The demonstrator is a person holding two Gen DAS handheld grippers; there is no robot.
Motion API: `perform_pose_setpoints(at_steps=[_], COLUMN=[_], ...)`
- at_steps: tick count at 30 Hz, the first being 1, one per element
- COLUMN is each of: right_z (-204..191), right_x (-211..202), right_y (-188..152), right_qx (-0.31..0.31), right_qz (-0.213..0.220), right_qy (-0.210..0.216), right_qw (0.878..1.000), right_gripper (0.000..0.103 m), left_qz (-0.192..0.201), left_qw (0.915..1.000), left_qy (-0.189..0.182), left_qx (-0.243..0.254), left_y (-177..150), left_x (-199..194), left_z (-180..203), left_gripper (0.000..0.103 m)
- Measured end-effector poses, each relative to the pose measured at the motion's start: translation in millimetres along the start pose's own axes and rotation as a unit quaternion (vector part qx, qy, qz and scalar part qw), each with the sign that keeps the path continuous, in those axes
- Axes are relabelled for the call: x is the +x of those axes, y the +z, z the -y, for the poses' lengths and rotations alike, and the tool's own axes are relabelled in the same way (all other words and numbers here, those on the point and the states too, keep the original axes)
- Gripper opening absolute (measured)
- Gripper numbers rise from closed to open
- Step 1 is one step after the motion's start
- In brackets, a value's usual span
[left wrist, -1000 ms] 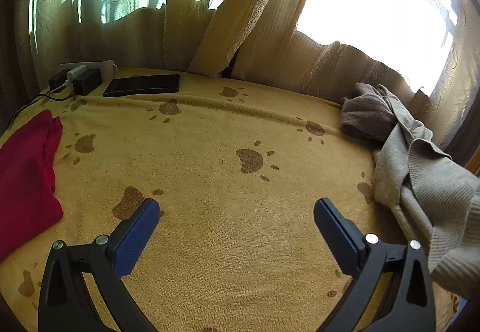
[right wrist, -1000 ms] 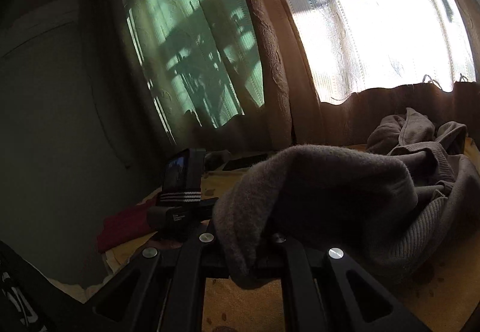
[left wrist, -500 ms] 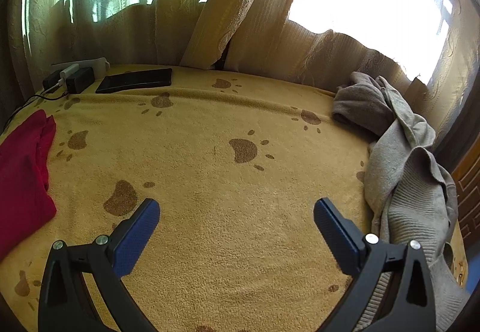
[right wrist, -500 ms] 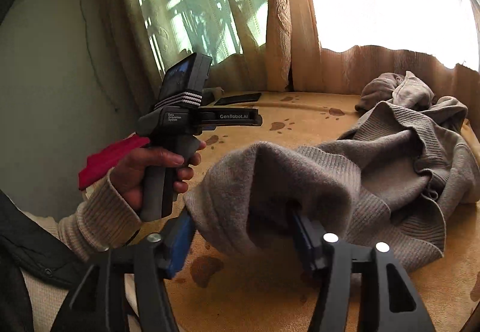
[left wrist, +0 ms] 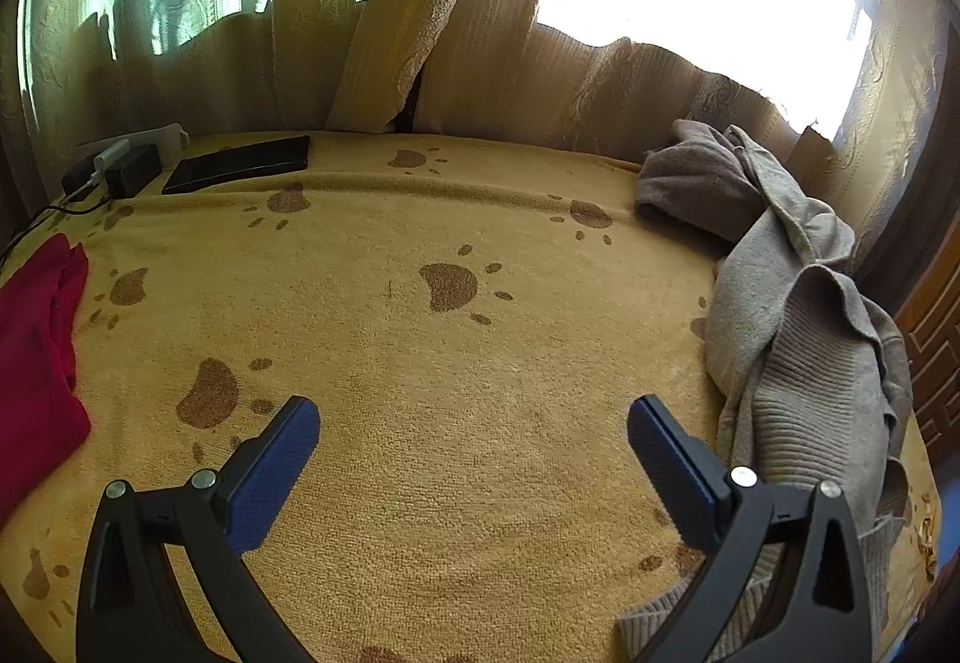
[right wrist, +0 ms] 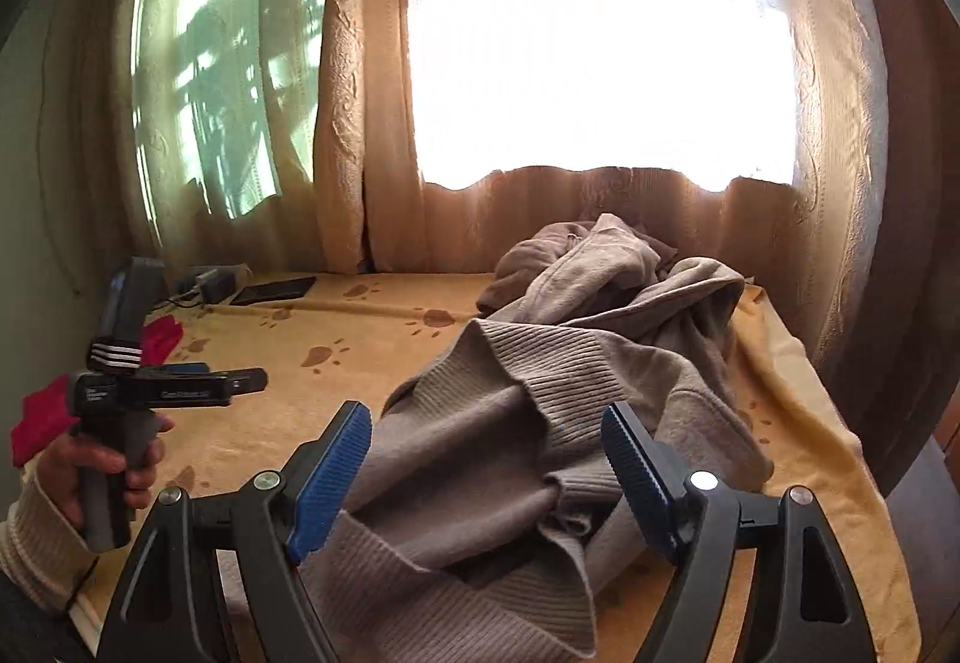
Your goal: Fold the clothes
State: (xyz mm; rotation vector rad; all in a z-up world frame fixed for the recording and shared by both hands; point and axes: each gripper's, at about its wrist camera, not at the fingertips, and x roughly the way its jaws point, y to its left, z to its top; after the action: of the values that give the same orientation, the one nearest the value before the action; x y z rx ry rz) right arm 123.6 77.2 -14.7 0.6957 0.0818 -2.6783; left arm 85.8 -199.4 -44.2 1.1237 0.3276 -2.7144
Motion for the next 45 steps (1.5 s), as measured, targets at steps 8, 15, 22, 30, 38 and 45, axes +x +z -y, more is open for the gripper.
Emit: perform_pose_setpoints(at_steps=[8,15,22,30,38,45], right_z=[23,35,37,45,44,42], right_x=[83,114,110,105,109,113], right_y=[4,2,-4,-5,-5,-7], right_qx=[-0.015,0.000,-0.001,0.015,0.010,0.010], right_qz=[-0.065,-0.107,-0.104,-0.106,-0.111,-0.120], right_qy=[-0.048,-0.082,-0.089,-0.095,-0.099,-0.105], right_qw=[0.997,0.991,0.991,0.990,0.989,0.987], right_gripper=[0.081,0.081,0.069,0.067,0.067,0.070], left_qz=[0.016,0.026,0.031,0.027,0.022,0.017], left_qw=[0.9984,0.9951,0.9924,0.9912,0.9911,0.9909], left_qy=[0.041,0.073,0.079,0.078,0.076,0.075], left_qx=[0.034,0.062,0.089,0.104,0.106,0.111], left_y=[-3,-5,-8,-12,-13,-15], left_x=[0,-1,-1,0,2,4], left_z=[11,17,28,37,38,40], left_gripper=[0.103,0.103,0.103,0.103,0.103,0.103])
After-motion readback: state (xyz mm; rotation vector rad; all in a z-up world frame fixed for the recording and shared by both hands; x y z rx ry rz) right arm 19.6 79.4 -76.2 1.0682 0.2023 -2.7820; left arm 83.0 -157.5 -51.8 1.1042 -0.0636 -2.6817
